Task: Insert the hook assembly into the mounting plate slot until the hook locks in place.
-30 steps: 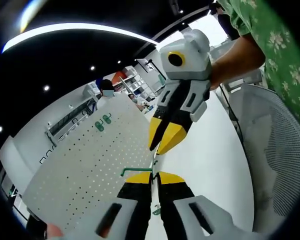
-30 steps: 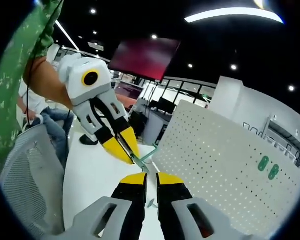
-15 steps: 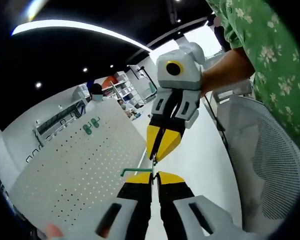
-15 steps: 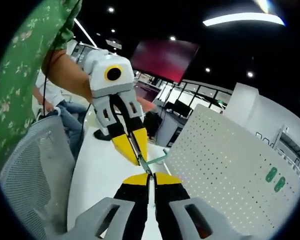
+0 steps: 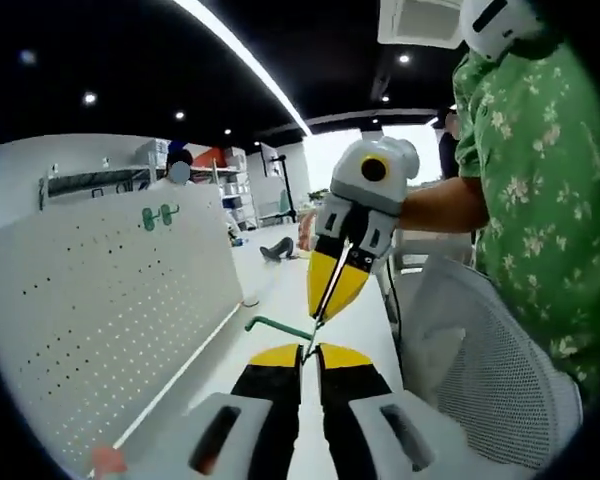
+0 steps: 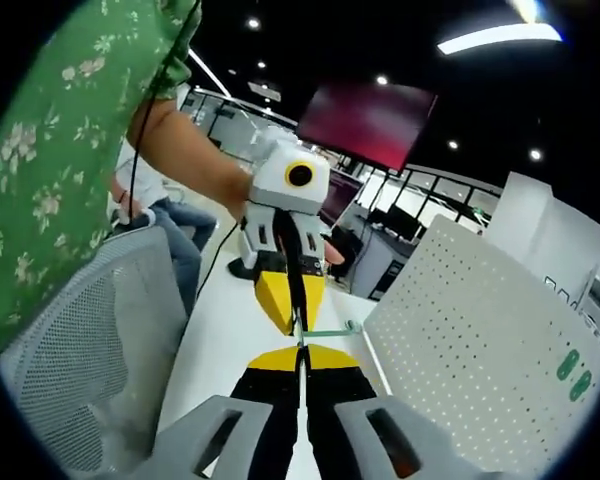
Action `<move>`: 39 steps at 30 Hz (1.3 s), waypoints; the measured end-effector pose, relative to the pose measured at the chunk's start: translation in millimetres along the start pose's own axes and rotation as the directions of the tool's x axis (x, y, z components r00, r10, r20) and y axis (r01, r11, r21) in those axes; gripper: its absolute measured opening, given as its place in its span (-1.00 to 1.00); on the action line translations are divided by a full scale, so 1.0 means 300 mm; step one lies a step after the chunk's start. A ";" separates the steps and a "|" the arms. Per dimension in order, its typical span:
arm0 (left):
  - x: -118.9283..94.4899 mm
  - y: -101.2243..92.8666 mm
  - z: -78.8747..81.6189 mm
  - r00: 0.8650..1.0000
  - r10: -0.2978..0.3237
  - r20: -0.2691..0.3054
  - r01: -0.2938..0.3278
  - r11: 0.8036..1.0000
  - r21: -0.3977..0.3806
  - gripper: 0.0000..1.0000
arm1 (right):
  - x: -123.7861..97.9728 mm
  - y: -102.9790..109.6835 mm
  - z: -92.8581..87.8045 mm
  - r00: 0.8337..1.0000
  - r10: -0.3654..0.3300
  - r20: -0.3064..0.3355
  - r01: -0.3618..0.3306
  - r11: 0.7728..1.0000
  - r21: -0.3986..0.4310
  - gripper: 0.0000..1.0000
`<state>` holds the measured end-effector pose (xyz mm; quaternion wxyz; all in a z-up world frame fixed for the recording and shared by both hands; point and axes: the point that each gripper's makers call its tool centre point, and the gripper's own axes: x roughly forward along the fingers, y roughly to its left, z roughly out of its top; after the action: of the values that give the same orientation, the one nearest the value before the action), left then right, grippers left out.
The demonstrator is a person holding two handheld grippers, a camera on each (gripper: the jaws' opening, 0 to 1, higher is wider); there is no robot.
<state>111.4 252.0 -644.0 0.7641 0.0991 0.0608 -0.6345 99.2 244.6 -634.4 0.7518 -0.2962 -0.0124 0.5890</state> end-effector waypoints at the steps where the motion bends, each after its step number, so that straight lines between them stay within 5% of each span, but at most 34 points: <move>1: 0.000 0.004 -0.001 1.000 0.004 0.006 -0.004 1.000 -0.012 -0.87 | 0.000 0.001 -0.001 1.000 0.001 -0.001 -0.001 1.000 0.001 -1.00; 5: -0.006 0.017 0.005 0.999 0.013 0.052 -0.007 0.994 -0.105 -0.84 | -0.001 -0.009 0.004 1.000 -0.010 0.000 0.010 1.000 -0.006 -1.00; 12: -0.016 0.024 -0.004 0.996 0.006 0.093 0.021 0.957 -0.288 -0.69 | -0.017 -0.037 0.015 0.999 -0.042 0.001 0.042 0.999 -0.013 -1.00; 15: -0.029 0.031 0.014 0.987 0.018 0.158 0.050 0.909 -0.414 -0.56 | -0.024 -0.045 0.015 0.999 -0.051 -0.004 0.051 0.999 -0.019 -1.00; 21: -0.042 0.016 0.040 0.974 -0.012 0.226 0.134 0.834 -0.536 -0.58 | -0.027 -0.046 0.023 0.998 -0.060 -0.011 0.059 0.997 -0.044 -1.00; 32: -0.047 -0.006 0.061 0.951 -0.056 0.304 0.260 0.679 -0.687 -0.63 | -0.025 -0.034 0.050 0.998 -0.060 -0.024 0.056 0.990 -0.130 -1.00; 37: -0.062 -0.005 0.073 0.935 -0.056 0.350 0.317 0.575 -0.754 -0.67 | -0.021 -0.028 0.059 0.997 -0.072 -0.042 0.061 0.975 -0.215 -1.00; 39: -0.063 -0.002 0.067 0.936 -0.054 0.348 0.316 0.564 -0.763 -0.69 | -0.019 -0.028 0.061 0.996 -0.076 -0.050 0.061 0.965 -0.255 -1.00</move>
<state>106.7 265.4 -620.3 0.6532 -0.3586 0.2420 -0.6214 98.2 246.2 -613.6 0.7280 -0.4064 -0.0753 0.5470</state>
